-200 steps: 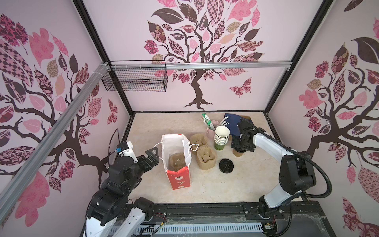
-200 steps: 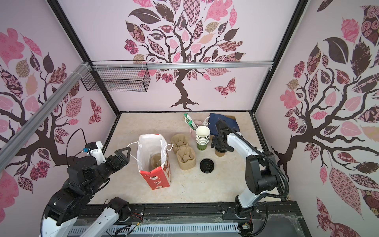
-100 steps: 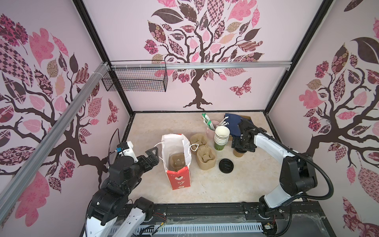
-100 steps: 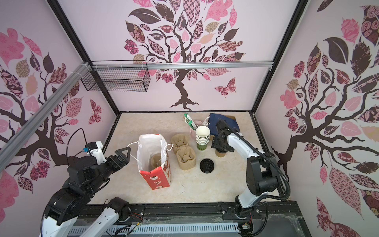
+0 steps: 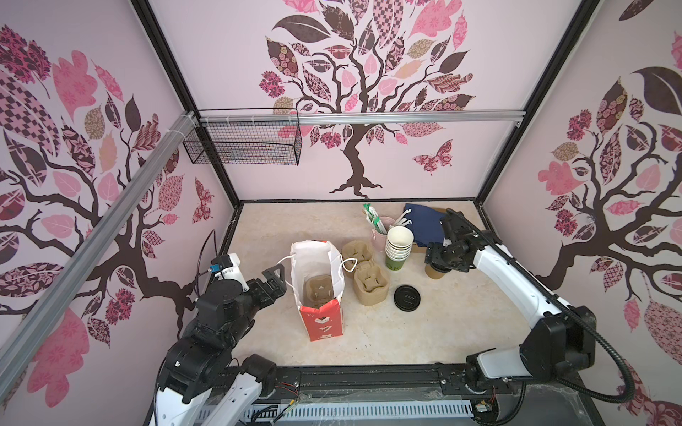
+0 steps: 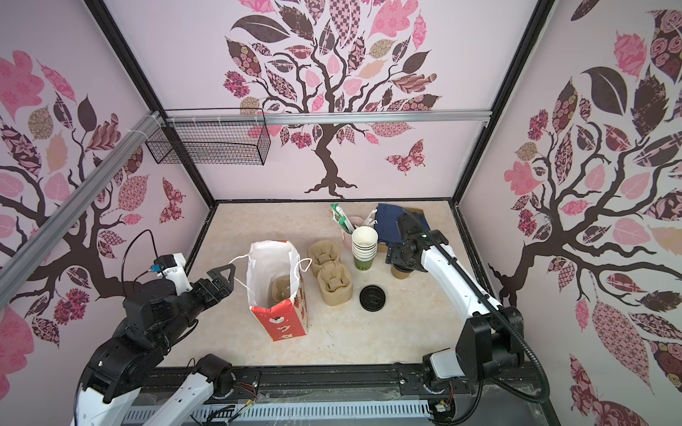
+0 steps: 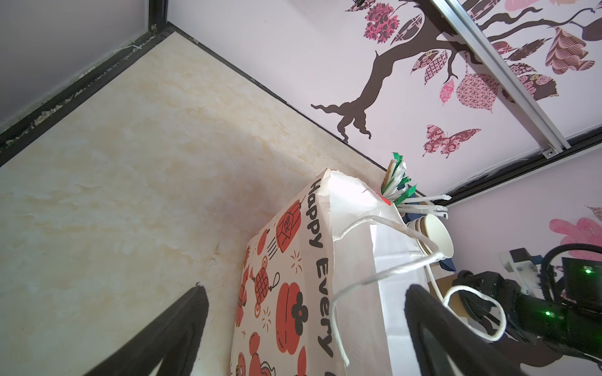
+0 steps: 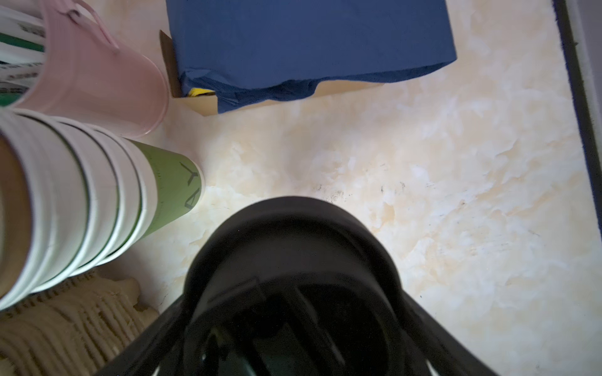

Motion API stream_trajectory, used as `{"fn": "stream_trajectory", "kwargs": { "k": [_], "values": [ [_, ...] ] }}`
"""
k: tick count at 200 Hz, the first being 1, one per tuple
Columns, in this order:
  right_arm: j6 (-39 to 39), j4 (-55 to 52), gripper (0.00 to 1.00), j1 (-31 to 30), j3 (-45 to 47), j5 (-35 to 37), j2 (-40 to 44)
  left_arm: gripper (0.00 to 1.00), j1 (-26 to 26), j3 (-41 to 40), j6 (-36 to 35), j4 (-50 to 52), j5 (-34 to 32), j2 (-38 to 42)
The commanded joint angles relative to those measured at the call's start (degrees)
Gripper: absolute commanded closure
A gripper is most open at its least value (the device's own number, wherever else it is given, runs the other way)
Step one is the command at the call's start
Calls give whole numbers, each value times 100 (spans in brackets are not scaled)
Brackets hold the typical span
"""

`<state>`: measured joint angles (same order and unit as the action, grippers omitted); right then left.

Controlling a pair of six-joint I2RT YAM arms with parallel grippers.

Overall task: Pack a coffee takeout order
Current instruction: Pick up the coffee cup at the middle-right of the table.

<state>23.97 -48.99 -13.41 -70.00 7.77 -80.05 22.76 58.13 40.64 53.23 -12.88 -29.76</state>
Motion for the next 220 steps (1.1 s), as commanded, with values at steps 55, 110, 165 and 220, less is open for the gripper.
{"fn": "stream_trajectory", "kwargs": {
  "k": [55, 110, 165, 220],
  "values": [
    [-172, -925, 13, -688, -1351, 227, 456, 3, -26, 226, -70, -109, 290, -169],
    [-288, -1564, 14, -1499, -2496, 469, 265, 2, -26, 840, -82, 260, 768, -523],
    [-218, -1790, 15, -2305, -3367, 371, 17, 2, -26, 1170, -43, 776, 653, -924],
    [-155, -1988, 16, -3264, -4276, 517, -393, 2, -26, 1102, 39, 636, 668, -942]
  ]
}}
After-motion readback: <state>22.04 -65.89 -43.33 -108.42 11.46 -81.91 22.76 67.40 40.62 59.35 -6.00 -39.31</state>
